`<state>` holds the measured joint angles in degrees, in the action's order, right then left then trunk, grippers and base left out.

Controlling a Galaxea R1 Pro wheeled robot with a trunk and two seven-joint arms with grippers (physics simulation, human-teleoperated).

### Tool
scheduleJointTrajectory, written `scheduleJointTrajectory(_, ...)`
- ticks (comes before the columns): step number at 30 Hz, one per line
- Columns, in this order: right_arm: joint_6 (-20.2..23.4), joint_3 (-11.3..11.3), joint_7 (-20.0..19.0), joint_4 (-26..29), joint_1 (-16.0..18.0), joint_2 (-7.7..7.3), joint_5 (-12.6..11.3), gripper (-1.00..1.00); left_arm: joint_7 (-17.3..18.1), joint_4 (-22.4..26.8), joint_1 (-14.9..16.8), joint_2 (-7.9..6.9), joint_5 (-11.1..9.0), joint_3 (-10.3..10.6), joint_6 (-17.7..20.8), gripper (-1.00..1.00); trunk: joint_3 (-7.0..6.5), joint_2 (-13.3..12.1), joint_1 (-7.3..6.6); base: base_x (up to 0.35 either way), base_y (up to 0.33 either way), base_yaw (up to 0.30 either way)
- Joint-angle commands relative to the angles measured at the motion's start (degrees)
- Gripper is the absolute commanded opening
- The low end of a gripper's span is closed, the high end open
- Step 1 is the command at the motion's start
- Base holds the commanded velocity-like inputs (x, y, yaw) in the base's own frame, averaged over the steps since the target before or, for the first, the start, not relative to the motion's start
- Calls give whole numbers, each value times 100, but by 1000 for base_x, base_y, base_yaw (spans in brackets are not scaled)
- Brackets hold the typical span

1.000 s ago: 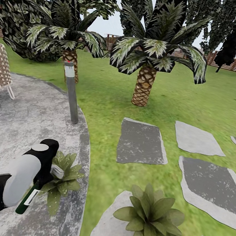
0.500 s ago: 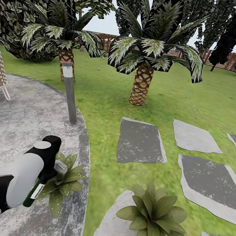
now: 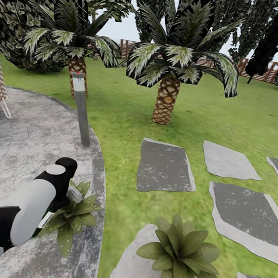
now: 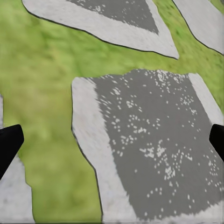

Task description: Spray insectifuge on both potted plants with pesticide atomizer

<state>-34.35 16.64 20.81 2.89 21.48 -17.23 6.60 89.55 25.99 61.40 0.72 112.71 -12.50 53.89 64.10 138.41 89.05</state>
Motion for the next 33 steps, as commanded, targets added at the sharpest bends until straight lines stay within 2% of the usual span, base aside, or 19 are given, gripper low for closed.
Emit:
scheduleJointTrajectory(1, -10, 32, 28, -8, 5, 0, 60, 100, 45, 4, -4, -24, 63, -10, 56, -100, 5, 2, -1, 0, 0, -224)
scheduleJointTrajectory(4, -10, 32, 28, -8, 5, 0, 60, 100, 45, 3, -41, -50, 40, 15, 58, -100, 5, 2, -1, 0, 0, -193)
scheduleJointTrajectory(9, -10, 32, 28, -8, 5, 0, 60, 100, 45, -6, -69, 4, 24, -6, 77, -100, 5, 2, -1, 0, -82, -23)
scheduleJointTrajectory(19, -10, 32, 28, -8, 5, 0, 60, 100, 45, -4, -75, -46, 14, 2, 78, -100, 5, 2, -1, -79, -53, -1)
scheduleJointTrajectory(24, -10, 32, 28, -8, 5, 0, 60, 100, 45, -5, -75, -45, 6, -22, 86, -100, 5, 2, -1, -134, 208, -22)
scheduleJointTrajectory(33, -10, 32, 28, 1, 5, 0, 60, 100, 45, 10, -75, -37, 5, -24, 87, -100, 5, 2, -1, -118, 293, -270)
